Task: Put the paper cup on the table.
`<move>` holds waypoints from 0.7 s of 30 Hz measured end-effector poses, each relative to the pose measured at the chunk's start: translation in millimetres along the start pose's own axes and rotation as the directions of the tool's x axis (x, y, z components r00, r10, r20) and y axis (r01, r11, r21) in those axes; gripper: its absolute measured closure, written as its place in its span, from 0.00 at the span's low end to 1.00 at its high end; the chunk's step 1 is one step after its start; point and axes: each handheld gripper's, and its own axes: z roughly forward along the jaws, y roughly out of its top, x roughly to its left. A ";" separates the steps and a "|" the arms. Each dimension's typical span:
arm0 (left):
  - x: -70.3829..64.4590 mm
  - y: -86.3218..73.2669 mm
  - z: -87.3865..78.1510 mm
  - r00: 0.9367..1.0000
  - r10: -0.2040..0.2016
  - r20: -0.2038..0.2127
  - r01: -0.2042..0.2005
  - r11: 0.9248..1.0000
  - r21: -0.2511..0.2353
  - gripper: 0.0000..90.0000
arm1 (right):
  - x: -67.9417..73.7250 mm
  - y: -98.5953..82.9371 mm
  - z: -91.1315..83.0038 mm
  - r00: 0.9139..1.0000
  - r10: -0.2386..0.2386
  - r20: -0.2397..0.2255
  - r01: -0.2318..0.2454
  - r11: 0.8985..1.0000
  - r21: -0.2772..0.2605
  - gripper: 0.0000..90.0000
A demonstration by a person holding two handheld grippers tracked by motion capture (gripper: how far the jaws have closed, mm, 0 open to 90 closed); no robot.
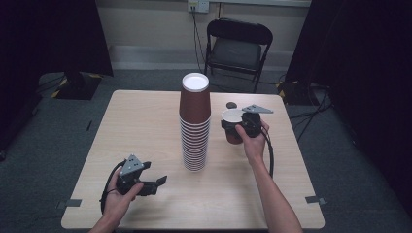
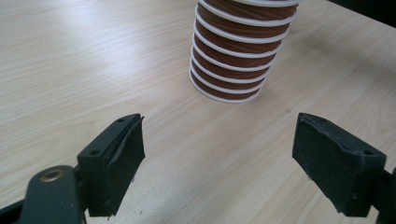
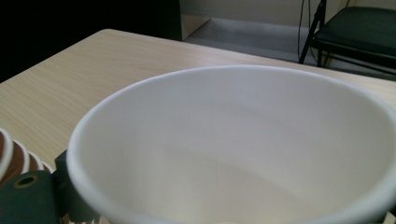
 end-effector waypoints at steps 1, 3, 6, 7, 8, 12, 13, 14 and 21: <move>-0.1 -0.5 -0.2 1.000 -0.002 0.004 0.002 1.000 -0.002 0.18 | -0.2 -1.0 2.7 1.000 -0.001 0.003 0.001 1.000 0.004 0.10; 0.3 -0.9 -0.2 1.000 -0.001 0.007 0.001 1.000 -0.002 0.18 | 0.4 -3.6 8.8 1.000 -0.004 0.004 0.004 1.000 0.013 0.10; 1.0 -1.3 -0.2 1.000 -0.005 0.007 0.005 1.000 0.000 0.18 | 1.8 -8.2 17.6 1.000 0.005 -0.001 -0.005 1.000 0.017 0.10; 1.1 -1.5 -0.6 1.000 -0.005 0.007 0.005 1.000 -0.001 0.18 | 2.2 -9.5 19.7 1.000 0.008 0.002 -0.008 1.000 0.019 0.10; 1.3 -1.6 -0.9 1.000 -0.003 0.007 0.003 1.000 -0.003 0.19 | 2.7 -11.8 23.2 1.000 0.012 0.001 -0.012 1.000 0.025 0.10; 1.0 -2.1 -2.5 1.000 -0.002 0.005 0.002 1.000 -0.008 0.19 | 4.2 -19.4 30.9 1.000 0.017 0.000 -0.017 0.999 0.040 0.10; 1.2 -2.3 -2.5 1.000 -0.001 0.003 0.001 1.000 -0.006 0.19 | 4.4 -20.5 31.3 1.000 0.016 -0.001 -0.016 0.999 0.042 0.10; 1.2 -2.3 -2.4 1.000 -0.001 0.005 0.001 1.000 -0.005 0.19 | 5.0 -21.9 31.6 1.000 0.018 -0.005 -0.018 0.999 0.040 0.10; 0.2 -2.6 -3.5 1.000 0.007 0.006 -0.007 1.000 -0.003 0.21 | 6.9 -32.9 24.8 1.000 0.008 -0.006 -0.007 1.000 0.029 0.10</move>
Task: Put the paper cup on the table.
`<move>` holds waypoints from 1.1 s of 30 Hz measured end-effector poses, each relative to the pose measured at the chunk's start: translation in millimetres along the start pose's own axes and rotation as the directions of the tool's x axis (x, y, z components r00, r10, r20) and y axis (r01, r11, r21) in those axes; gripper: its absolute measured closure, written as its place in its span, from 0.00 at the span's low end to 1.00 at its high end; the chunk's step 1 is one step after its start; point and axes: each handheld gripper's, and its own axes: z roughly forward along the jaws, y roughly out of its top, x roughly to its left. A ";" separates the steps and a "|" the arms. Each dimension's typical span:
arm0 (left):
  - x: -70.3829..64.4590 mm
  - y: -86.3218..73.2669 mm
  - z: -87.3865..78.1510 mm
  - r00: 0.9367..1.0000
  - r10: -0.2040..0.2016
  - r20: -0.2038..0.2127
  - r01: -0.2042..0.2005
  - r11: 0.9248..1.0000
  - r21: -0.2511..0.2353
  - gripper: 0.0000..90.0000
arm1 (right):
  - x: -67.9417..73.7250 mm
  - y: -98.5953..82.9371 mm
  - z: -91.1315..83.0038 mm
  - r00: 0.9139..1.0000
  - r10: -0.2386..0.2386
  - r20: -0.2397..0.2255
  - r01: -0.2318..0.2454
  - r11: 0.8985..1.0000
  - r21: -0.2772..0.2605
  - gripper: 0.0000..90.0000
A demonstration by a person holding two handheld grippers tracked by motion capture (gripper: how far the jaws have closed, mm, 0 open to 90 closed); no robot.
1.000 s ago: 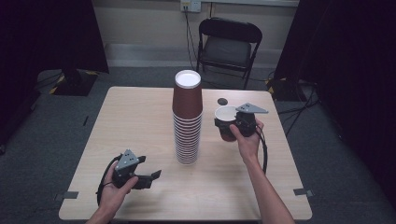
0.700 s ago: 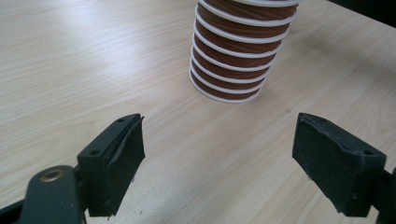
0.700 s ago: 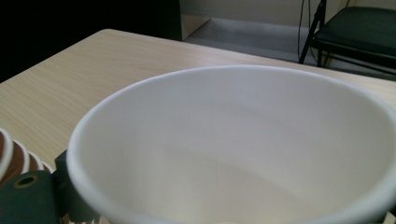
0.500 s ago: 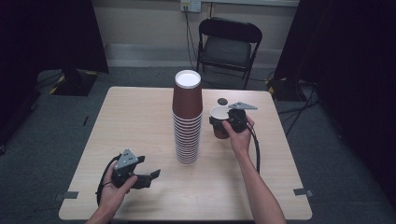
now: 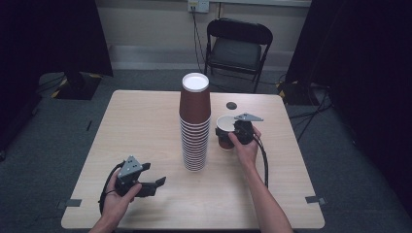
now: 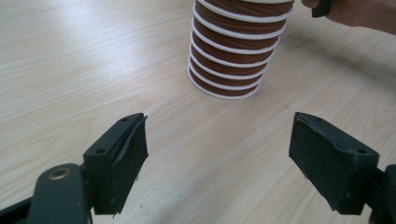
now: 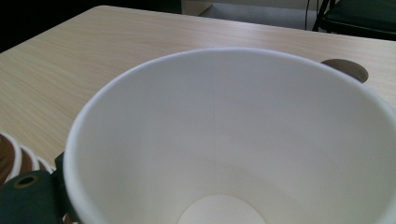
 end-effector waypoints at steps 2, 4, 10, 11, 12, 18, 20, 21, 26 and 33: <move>0.2 -0.1 0.0 1.000 0.000 -0.007 0.000 1.000 -0.001 0.21 | 0.3 -3.6 -3.0 1.000 0.000 -0.002 0.000 1.000 -0.001 0.10; 0.1 -0.4 -0.6 1.000 -0.005 -0.008 0.005 1.000 -0.004 0.21 | 2.4 -7.7 -5.7 1.000 -0.004 0.001 0.004 1.000 0.008 0.10; -0.1 -0.8 -0.9 1.000 -0.004 -0.006 0.004 1.000 -0.001 0.20 | 5.6 -15.4 -7.9 1.000 -0.020 0.019 0.020 0.999 0.029 0.10; -0.1 -0.8 -0.7 1.000 -0.003 -0.005 0.003 1.000 -0.002 0.20 | 5.1 -16.1 -7.4 1.000 -0.021 0.019 0.020 0.999 0.037 0.11; -0.1 -0.8 -0.7 1.000 -0.004 -0.006 0.004 1.000 -0.002 0.20 | 4.9 -17.3 -6.6 1.000 -0.020 0.018 0.019 0.999 0.048 0.11; 1.3 -1.4 -0.4 1.000 -0.006 -0.007 0.006 1.000 0.002 0.20 | 1.2 -27.1 -6.1 1.000 -0.003 0.001 0.003 0.997 0.076 0.14; 1.1 -1.6 0.1 1.000 -0.007 -0.012 0.007 1.000 0.007 0.20 | 0.7 -28.9 -7.7 1.000 -0.002 0.001 0.002 0.997 0.079 0.14; 0.9 -1.8 0.4 1.000 -0.008 -0.013 0.008 1.000 0.010 0.20 | 0.7 -29.9 -7.9 1.000 0.002 0.001 -0.002 0.997 0.083 0.14; 0.7 -2.5 1.3 1.000 -0.016 -0.013 0.016 1.000 0.018 0.20 | -1.5 -37.6 -7.2 1.000 0.009 0.011 -0.010 0.993 0.116 0.14; 4.8 -2.4 -0.3 0.999 -0.028 -0.026 0.028 1.000 0.013 0.20 | -3.6 -40.5 -14.3 1.000 0.012 0.018 -0.014 0.992 0.124 0.14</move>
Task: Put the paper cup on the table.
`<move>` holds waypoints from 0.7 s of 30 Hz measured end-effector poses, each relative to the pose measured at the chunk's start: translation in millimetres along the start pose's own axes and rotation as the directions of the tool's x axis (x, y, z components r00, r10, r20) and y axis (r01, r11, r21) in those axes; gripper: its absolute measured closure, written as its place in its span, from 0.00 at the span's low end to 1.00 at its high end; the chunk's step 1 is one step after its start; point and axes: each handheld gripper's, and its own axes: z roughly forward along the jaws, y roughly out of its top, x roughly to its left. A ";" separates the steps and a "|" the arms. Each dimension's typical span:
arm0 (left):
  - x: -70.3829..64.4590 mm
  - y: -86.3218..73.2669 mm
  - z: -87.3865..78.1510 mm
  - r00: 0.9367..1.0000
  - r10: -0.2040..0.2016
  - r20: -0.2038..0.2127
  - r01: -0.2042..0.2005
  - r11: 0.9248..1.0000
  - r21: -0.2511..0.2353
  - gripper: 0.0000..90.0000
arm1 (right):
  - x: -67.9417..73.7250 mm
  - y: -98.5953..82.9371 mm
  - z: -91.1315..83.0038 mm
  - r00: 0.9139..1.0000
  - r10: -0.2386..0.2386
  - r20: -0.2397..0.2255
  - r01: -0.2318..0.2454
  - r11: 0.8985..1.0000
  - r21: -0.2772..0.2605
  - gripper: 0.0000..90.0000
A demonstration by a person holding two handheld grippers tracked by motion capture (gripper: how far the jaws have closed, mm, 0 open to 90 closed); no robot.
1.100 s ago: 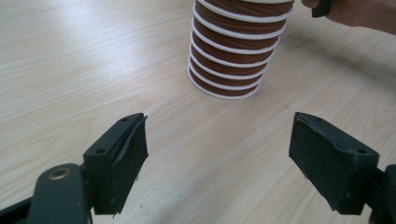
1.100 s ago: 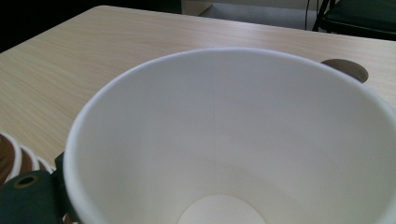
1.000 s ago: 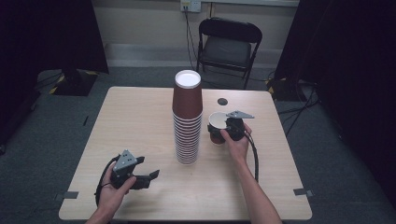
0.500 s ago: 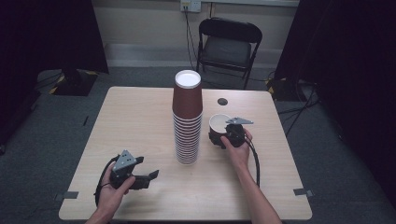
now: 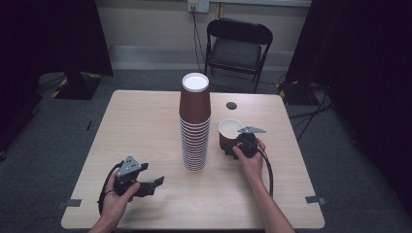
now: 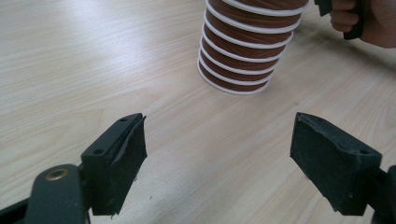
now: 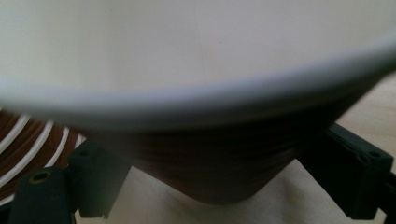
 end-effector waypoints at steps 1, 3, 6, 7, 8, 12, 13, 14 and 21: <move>0.5 0.0 0.0 1.000 -0.003 -0.003 0.003 1.000 0.001 0.20 | -0.4 -1.3 -1.0 1.000 0.007 -0.002 -0.007 1.000 -0.003 0.14; 1.3 -0.3 0.2 1.000 -0.009 -0.004 0.009 1.000 0.000 0.20 | 0.1 -4.1 -3.6 1.000 0.010 0.001 -0.010 1.000 -0.002 0.14; 2.9 -0.2 0.2 1.000 -0.011 -0.010 0.011 1.000 0.000 0.20 | 1.4 -5.6 -7.9 1.000 0.002 -0.001 -0.002 1.000 -0.001 0.14; 3.5 -0.2 0.1 1.000 -0.012 -0.012 0.012 1.000 -0.002 0.20 | 2.0 -5.7 -9.3 1.000 0.004 0.000 -0.004 1.000 0.004 0.14; 4.0 -0.1 -0.2 1.000 -0.013 -0.013 0.013 1.000 -0.001 0.20 | 2.1 -5.9 -10.8 1.000 0.003 -0.003 -0.003 1.000 0.005 0.14; 6.1 0.3 -1.3 1.000 -0.012 -0.020 0.012 1.000 -0.006 0.20 | 2.9 -6.2 -19.4 1.000 0.003 -0.014 -0.003 1.000 -0.007 0.14; 7.1 0.2 -1.6 1.000 -0.014 -0.020 0.014 1.000 -0.009 0.20 | 3.1 -6.1 -21.2 1.000 0.003 -0.018 -0.003 1.000 -0.009 0.14; 7.8 0.1 -1.8 1.000 -0.017 -0.024 0.016 1.000 -0.007 0.20 | 3.4 -5.9 -24.2 1.000 -0.002 -0.013 0.002 1.000 -0.011 0.14; 11.5 -0.4 -2.2 0.999 -0.024 -0.029 0.024 1.000 -0.010 0.20 | 4.0 -5.5 -44.0 1.000 0.013 -0.027 -0.014 1.000 -0.024 0.14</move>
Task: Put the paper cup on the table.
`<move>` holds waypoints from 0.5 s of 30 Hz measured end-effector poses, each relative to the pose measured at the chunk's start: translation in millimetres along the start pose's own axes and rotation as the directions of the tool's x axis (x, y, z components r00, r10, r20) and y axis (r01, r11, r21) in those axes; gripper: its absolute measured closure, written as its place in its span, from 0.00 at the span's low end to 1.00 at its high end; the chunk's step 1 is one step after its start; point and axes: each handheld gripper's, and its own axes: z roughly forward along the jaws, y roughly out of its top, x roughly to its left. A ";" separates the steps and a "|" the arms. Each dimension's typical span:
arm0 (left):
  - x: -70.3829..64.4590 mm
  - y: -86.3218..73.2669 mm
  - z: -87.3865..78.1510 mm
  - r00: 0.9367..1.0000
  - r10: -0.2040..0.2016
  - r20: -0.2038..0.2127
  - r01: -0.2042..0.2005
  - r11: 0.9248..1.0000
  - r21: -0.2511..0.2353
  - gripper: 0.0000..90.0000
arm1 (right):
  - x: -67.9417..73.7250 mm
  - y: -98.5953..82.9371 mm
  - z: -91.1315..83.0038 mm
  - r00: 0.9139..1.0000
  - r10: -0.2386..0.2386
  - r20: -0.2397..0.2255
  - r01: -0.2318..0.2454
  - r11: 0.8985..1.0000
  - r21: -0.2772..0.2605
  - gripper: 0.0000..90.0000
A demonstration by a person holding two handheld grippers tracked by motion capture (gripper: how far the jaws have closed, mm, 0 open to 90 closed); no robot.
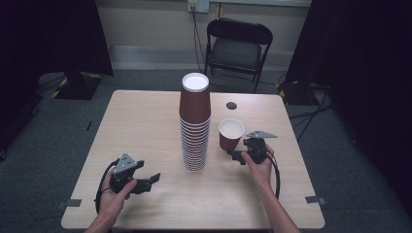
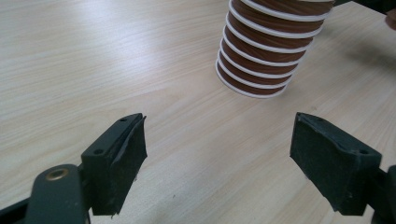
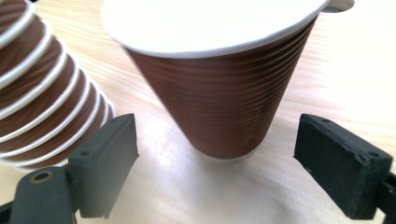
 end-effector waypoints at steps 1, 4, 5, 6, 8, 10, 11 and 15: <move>0.6 -0.1 0.2 1.000 0.000 0.000 0.000 1.000 0.000 0.20 | 0.8 0.3 -3.7 1.000 -0.002 -0.003 0.002 1.000 0.000 0.14; 1.8 -0.1 -0.3 1.000 0.004 -0.004 -0.004 1.000 0.000 0.20 | 3.3 1.3 -12.5 1.000 -0.015 0.000 0.015 1.000 -0.005 0.15; 1.9 -0.2 -0.4 1.000 0.003 -0.005 -0.003 1.000 0.001 0.20 | 4.5 2.0 -17.3 1.000 -0.015 0.000 0.015 1.000 -0.006 0.15; 2.0 -0.2 -0.6 1.000 0.001 -0.006 -0.001 1.000 0.002 0.20 | 5.0 2.2 -19.5 1.000 -0.009 -0.003 0.009 1.000 -0.007 0.15; 2.0 -0.4 -0.5 1.000 -0.005 -0.006 0.005 1.000 0.003 0.20 | 6.1 2.4 -24.4 1.000 0.002 -0.016 -0.002 1.000 -0.010 0.16; 2.2 -0.4 -0.8 1.000 -0.005 -0.005 0.005 1.000 0.002 0.20 | 8.3 2.2 -30.9 1.000 0.003 -0.022 -0.003 1.000 -0.012 0.16; 2.3 -0.4 -1.0 1.000 -0.004 -0.005 0.004 1.000 0.002 0.20 | 8.9 2.2 -32.9 1.000 0.005 -0.028 -0.005 1.000 -0.016 0.16; 2.6 -0.5 -1.2 1.000 -0.008 -0.006 0.008 1.000 0.001 0.20 | 15.3 1.1 -46.6 1.000 -0.012 -0.028 0.012 1.000 -0.011 0.16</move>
